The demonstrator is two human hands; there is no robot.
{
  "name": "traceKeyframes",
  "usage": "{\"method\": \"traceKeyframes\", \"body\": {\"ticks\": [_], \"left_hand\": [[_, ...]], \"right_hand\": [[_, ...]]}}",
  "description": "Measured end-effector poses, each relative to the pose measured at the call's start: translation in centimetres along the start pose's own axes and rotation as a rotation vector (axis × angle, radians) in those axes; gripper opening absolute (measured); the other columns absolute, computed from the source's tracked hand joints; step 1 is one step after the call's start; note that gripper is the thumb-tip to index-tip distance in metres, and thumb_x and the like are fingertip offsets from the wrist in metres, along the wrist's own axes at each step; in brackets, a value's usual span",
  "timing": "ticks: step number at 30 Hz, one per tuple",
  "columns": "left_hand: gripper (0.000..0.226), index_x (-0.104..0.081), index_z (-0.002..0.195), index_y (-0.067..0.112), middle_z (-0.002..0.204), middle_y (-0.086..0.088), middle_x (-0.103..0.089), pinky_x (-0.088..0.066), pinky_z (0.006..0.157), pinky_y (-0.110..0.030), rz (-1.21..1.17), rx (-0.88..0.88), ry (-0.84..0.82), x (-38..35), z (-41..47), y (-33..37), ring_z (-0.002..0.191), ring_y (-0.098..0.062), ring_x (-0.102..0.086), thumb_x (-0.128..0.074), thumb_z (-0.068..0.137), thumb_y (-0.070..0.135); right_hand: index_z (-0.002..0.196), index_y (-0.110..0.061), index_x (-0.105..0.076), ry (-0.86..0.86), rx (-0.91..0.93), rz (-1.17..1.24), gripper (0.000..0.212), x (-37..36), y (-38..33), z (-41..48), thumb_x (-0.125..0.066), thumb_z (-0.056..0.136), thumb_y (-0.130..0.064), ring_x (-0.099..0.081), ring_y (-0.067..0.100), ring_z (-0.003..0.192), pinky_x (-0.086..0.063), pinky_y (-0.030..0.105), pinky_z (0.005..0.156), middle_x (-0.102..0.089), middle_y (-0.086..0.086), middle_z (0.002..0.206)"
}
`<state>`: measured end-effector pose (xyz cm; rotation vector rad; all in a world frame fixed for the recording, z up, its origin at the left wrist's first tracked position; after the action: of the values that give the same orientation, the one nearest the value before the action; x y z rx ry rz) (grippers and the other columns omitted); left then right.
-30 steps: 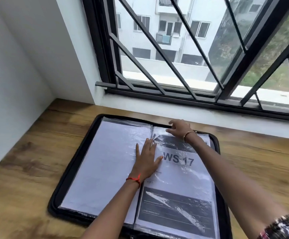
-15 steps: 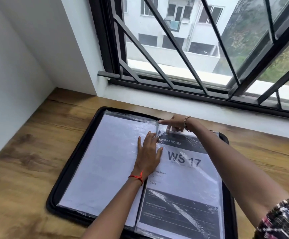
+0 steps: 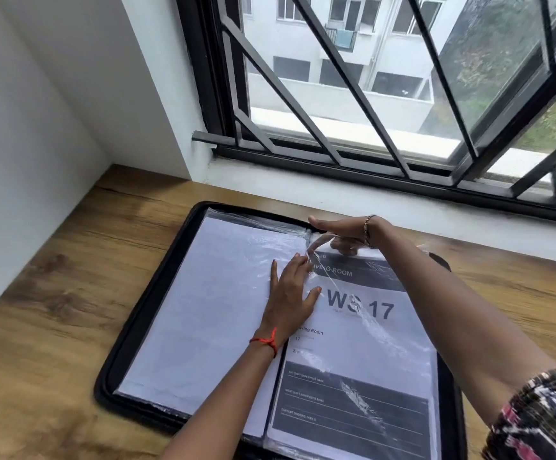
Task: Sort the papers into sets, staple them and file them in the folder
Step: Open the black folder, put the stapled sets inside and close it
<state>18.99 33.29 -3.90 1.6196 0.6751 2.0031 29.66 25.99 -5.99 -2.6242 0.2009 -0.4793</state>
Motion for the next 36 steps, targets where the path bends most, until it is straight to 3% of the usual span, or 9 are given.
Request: {"method": "traceKeyframes", "body": {"ticks": [13,16,19,22,24,27,30,33,36], "left_hand": [[0.054,-0.046,0.135,0.018,0.146,-0.003,-0.037,0.005,0.110,-0.053,0.308,-0.076,-0.114,-1.1,0.0,1.3,0.143,-0.021,-0.020,-0.035,0.087,0.039],[0.073,-0.032,0.142,0.022,0.155,0.002,-0.020,0.015,0.110,-0.049,0.348,-0.033,-0.194,-1.7,-0.1,0.9,0.145,-0.016,-0.003,-0.009,0.079,0.049],[0.066,-0.045,0.136,0.018,0.149,-0.002,-0.035,-0.002,0.109,-0.059,0.409,-0.022,-0.205,-1.9,-0.3,0.9,0.142,-0.023,-0.023,-0.019,0.080,0.044],[0.056,-0.058,0.124,0.019,0.138,-0.002,-0.051,-0.025,0.103,-0.063,0.496,-0.029,-0.214,-2.1,-0.3,0.9,0.131,-0.024,-0.043,-0.033,0.079,0.041],[0.053,-0.058,0.123,0.021,0.140,-0.002,-0.049,-0.018,0.108,-0.060,0.502,-0.040,-0.205,-1.8,-0.4,1.1,0.133,-0.022,-0.036,-0.034,0.080,0.040],[0.053,-0.055,0.128,0.023,0.143,-0.001,-0.046,-0.002,0.106,-0.056,0.475,-0.016,-0.229,-2.0,-0.8,1.0,0.136,-0.022,-0.029,-0.033,0.084,0.040],[0.061,-0.032,0.143,0.031,0.154,0.004,-0.024,0.012,0.106,-0.055,0.517,0.012,-0.283,-2.5,-1.3,0.6,0.144,-0.021,-0.017,-0.013,0.088,0.048],[0.057,0.000,0.148,0.036,0.157,0.010,0.010,0.022,0.105,-0.055,0.535,0.054,-0.313,-2.5,-1.3,0.0,0.144,-0.015,0.014,-0.005,0.094,0.053],[0.066,0.008,0.147,0.036,0.156,0.010,0.013,0.015,0.108,-0.056,0.521,0.070,-0.309,-1.5,-2.0,-0.4,0.144,-0.013,0.015,0.007,0.085,0.059]], "right_hand": [[0.114,-0.024,-0.060,0.027,0.041,0.191,0.085,0.5,0.8,0.1,-0.009,0.076,-0.081,-0.019,0.010,0.035,-0.020,0.023,0.040,-0.023,-0.008,0.037],[0.112,-0.021,-0.064,0.272,0.114,0.189,0.053,2.7,1.0,-0.5,-0.048,0.083,-0.062,-0.030,0.012,0.043,-0.024,0.024,0.046,-0.041,-0.008,0.038],[0.104,-0.019,-0.070,0.663,0.161,-0.227,0.029,5.3,0.8,-2.9,-0.070,0.079,-0.034,-0.057,0.019,0.081,-0.043,0.026,0.069,-0.072,0.004,0.092],[0.116,-0.018,-0.060,1.030,0.124,-0.692,0.031,3.4,0.6,-5.8,-0.059,0.087,-0.027,-0.052,0.025,0.113,-0.038,0.035,0.093,-0.061,0.008,0.117],[0.122,-0.011,-0.057,1.175,0.221,-0.715,0.038,0.6,0.5,-7.0,-0.056,0.088,-0.029,-0.050,0.026,0.122,-0.039,0.040,0.098,-0.057,0.012,0.126],[0.147,-0.017,-0.020,0.960,0.162,-0.539,0.085,-3.4,4.1,-5.4,0.002,0.080,-0.064,-0.009,0.020,0.145,-0.008,0.044,0.115,-0.013,0.002,0.156],[0.148,-0.025,0.003,0.950,0.025,-0.404,0.115,-4.2,8.6,-5.7,0.032,0.052,-0.080,0.008,0.012,0.144,0.009,0.037,0.115,0.008,-0.007,0.156],[0.147,-0.022,0.009,0.991,-0.069,-0.344,0.117,-4.0,12.6,-7.5,0.037,0.048,-0.080,0.011,0.009,0.143,0.013,0.036,0.115,0.012,-0.006,0.155],[0.146,-0.021,0.012,0.990,-0.101,-0.276,0.107,-4.0,15.4,-9.2,0.027,0.058,-0.080,0.012,0.006,0.142,0.022,0.028,0.110,0.017,-0.007,0.153]]}}
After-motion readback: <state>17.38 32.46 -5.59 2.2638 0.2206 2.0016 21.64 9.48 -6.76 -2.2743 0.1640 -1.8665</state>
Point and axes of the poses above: each hand's wrist, its own z-axis towards the middle knuckle, its own x-axis out of the back of the hand, y = z × x, the point moved 10 cm from there along z, towards the middle knuckle
